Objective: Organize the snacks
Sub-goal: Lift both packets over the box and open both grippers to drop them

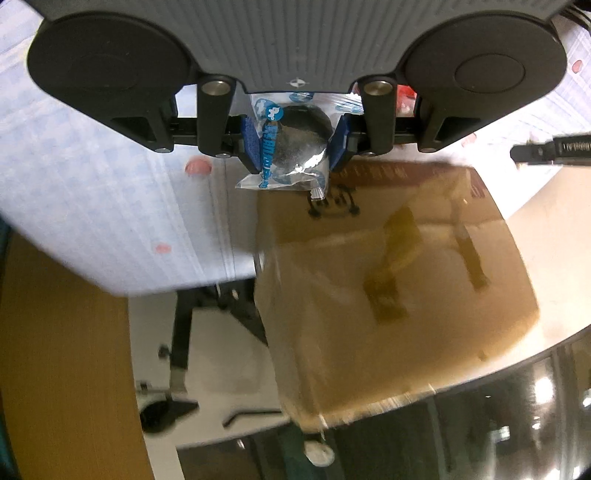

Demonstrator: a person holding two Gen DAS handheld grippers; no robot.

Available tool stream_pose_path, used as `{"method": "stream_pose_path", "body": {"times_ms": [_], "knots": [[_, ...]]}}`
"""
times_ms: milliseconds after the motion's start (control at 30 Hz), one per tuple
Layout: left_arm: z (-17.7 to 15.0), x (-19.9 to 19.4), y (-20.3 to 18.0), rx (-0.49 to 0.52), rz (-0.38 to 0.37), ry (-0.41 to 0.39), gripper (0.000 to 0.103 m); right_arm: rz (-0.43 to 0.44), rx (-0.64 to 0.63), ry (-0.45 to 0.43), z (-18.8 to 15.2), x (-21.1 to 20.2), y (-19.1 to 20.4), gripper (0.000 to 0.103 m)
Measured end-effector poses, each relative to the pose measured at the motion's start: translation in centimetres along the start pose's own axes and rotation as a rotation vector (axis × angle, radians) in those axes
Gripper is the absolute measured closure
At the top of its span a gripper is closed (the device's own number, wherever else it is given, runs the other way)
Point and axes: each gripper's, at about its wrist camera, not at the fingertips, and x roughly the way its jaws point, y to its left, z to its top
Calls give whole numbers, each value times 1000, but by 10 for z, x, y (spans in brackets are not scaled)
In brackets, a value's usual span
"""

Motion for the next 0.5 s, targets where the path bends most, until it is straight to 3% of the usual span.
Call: {"method": "stream_pose_path", "body": {"times_ms": [300, 500], "knots": [[79, -39, -9, 42, -90, -221, 83, 29, -64, -202, 62, -55, 12, 61], [130, -27, -17, 32, -127, -272, 83, 109, -86, -293, 129, -58, 26, 61]]}}
